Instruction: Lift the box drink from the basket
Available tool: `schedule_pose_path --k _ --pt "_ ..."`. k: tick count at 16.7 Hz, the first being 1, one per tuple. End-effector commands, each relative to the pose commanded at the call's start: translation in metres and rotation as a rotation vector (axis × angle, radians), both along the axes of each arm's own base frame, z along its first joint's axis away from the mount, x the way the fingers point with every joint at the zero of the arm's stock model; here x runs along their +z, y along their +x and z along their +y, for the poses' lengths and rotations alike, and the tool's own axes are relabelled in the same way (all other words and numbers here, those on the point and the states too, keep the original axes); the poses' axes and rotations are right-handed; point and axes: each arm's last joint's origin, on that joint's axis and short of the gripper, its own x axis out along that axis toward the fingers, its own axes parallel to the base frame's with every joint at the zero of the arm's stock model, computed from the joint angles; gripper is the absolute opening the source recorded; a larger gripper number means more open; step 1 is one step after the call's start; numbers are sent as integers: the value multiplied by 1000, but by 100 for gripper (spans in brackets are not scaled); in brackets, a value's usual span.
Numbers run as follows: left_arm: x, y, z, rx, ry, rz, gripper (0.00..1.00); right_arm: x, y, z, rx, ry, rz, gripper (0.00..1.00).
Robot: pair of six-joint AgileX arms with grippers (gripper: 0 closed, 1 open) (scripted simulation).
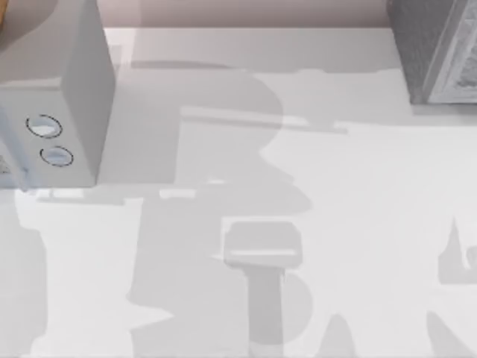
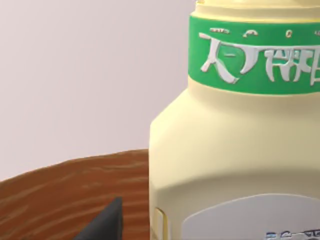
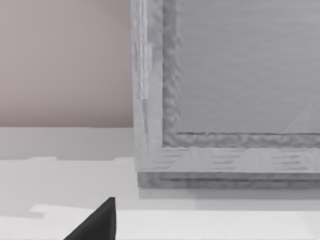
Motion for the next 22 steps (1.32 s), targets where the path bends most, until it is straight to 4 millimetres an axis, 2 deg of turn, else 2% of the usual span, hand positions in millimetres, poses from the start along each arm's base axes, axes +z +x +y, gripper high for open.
schedule_pose_path --k 1,4,12,17,22 --pt "7 -2 -2 -1 10 -20 100 0 0 0 0 0 0 100" --pt "2 5 -1 0 1 -2 100 0 0 0 0 0 0 100" --pt "0 46 -1 0 0 0 100 0 0 0 0 0 0 100" --pt "0 50 -1 0 0 0 100 0 0 0 0 0 0 100" --pt "0 50 -1 0 0 0 62 0 0 0 0 0 0 100"
